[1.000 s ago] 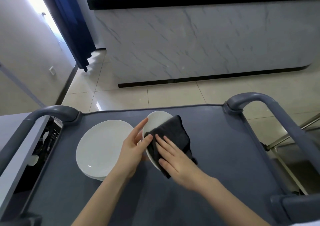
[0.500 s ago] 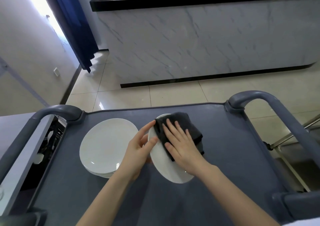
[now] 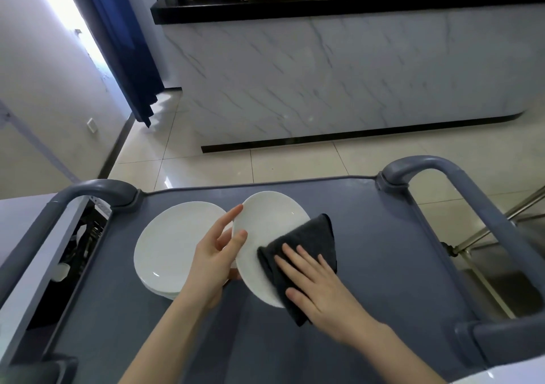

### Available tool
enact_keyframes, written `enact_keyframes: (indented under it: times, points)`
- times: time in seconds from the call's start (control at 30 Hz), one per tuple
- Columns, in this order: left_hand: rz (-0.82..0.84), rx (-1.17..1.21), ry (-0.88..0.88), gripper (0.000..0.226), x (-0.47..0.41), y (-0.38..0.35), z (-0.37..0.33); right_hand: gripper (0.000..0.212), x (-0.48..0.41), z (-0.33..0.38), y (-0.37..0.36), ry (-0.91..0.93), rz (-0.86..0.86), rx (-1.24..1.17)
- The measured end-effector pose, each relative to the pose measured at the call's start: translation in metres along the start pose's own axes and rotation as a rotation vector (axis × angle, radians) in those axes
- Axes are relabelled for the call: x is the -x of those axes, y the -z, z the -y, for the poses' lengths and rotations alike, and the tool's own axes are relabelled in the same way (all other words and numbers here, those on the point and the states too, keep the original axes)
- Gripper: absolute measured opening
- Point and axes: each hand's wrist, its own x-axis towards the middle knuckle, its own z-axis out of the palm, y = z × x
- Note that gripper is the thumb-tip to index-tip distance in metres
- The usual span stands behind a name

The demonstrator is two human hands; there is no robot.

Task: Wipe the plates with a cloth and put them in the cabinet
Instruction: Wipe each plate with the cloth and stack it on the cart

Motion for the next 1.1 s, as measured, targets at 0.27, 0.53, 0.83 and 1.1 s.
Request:
enact_keyframes:
  times: [0.27,0.53,0.83,1.1]
  points:
    - [0.096,-0.053,-0.007,0.040,0.001,-0.011,-0.003,0.054,-0.052,0.016,0.029,-0.048,-0.098,-0.168]
    - [-0.022,0.049,0.027,0.039,-0.009,0.002,-0.011,0.048,-0.019,0.030,0.015,0.103,-0.076,-0.129]
    - [0.047,0.016,-0.010,0.047,-0.003,-0.002,-0.013,0.055,-0.028,-0.010,0.027,-0.144,-0.138,-0.150]
    - [0.077,0.061,0.039,0.044,-0.008,-0.016,-0.002,0.054,-0.054,0.012,0.049,0.005,-0.080,-0.032]
